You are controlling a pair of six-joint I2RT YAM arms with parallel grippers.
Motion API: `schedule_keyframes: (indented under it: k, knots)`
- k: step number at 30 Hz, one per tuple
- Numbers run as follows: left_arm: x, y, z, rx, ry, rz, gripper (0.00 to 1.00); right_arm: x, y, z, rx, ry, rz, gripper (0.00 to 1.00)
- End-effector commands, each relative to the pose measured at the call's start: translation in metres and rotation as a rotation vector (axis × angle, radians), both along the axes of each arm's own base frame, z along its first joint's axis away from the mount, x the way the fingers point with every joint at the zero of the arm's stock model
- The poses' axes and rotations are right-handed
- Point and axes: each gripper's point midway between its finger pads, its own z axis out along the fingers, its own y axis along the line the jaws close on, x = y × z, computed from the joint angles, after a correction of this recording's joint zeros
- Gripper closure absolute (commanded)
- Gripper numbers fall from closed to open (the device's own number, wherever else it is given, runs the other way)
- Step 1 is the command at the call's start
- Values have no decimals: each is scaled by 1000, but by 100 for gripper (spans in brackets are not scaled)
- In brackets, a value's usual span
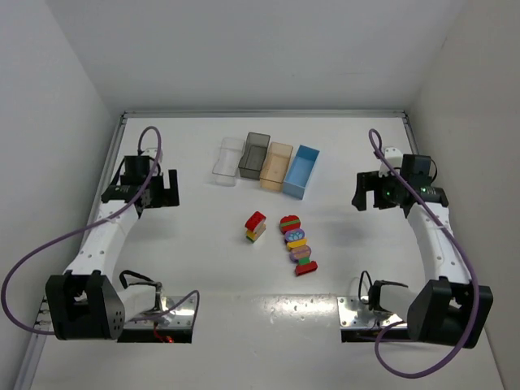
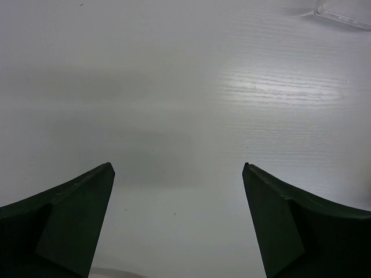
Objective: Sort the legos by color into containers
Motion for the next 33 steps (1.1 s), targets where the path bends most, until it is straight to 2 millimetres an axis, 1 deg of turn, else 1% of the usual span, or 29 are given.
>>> schedule_keyframes:
  k: [1, 2, 3, 4, 5, 6, 8, 9, 10, 11, 13, 14, 15, 16, 17, 18, 20, 21, 22, 23, 24, 25, 27, 28, 30, 31, 32, 33]
  knots:
    - [17, -2, 30, -23, -98, 5, 1, 4, -1, 1, 2, -16, 9, 0]
    - [19, -16, 41, -70, -129, -69, 1, 4, -1, 1, 2, -16, 9, 0]
    - [20, -23, 50, -71, -152, -111, 1, 4, -1, 1, 2, -16, 9, 0]
    - [27, -35, 64, -66, -210, -129, 1, 4, 1, 2, 9, -17, 15, 0]
    - [29, -33, 70, -36, -222, -113, 1, 4, 1, 2, 9, -17, 15, 0]
    - [29, -42, 76, -56, -231, -172, 1, 4, -1, 2, 16, -18, 11, 0]
    - [28, -50, 82, -66, -232, -200, 1, 4, 1, 2, 23, -20, 17, 0]
    - [26, -59, 78, -84, -213, -231, 1, 4, 1, 2, 23, -20, 17, 0]
    - [24, -65, 80, -92, -210, -250, 1, 4, 1, 2, 23, -20, 17, 0]
    - [20, -76, 78, -117, -197, -261, 1, 4, 1, 2, 23, -20, 17, 0]
    - [16, -85, 76, -146, -179, -262, 1, 3, 3, 3, 36, -19, 17, 0]
    - [11, -89, 68, -146, -154, -276, 1, 3, 5, 3, 43, -20, 22, 0]
    - [4, -102, 59, -148, -128, -317, 1, 3, 5, 3, 43, -20, 22, 0]
    - [1, -110, 59, -150, -125, -344, 1, 3, 6, 4, 51, -21, 29, 0]
    - [-3, -118, 54, -151, -113, -373, 1, 1, 7, 0, 53, -12, 29, 0]
    - [-9, -133, 54, -147, -110, -434, 3, 1, 7, 0, 53, -12, 29, 0]
    - [-12, -150, 53, -161, -92, -489, 13, 1, 7, 0, 53, -12, 29, 0]
    - [-12, -163, 55, -163, -88, -529, 15, 1, 5, 1, 59, -14, 24, 0]
    - [-15, -170, 51, -162, -74, -549, 16, 1, 5, 1, 60, -14, 24, 0]
    - [-15, -178, 54, -164, -75, -573, 18, 1, 5, 1, 60, -14, 24, 0]
    - [-21, -193, 56, -167, -74, -623, 20, 1, 5, 1, 60, -14, 24, 0]
    - [-22, -199, 48, -151, -51, -636, 25, 1, 5, 1, 60, -14, 24, 0]
    - [-26, -210, 45, -145, -35, -648, 26, 1, 2, 1, 59, -14, 13, 0]
    - [-32, -219, 41, -147, -21, -659, 26, 1, 2, 1, 59, -14, 13, 0]
    - [-36, -228, 31, -143, 14, -668, 26, -1, 0, -1, 61, -5, 4, 0]
    - [-41, -238, 29, -145, 19, -686, 25, -1, 0, -1, 61, -5, 4, 0]
    - [-40, -244, 31, -138, 4, -695, 25, -1, 0, -1, 61, -5, 4, 0]
    - [-44, -250, 24, -136, 27, -708, 25, -1, -3, -1, 61, -6, -5, 0]
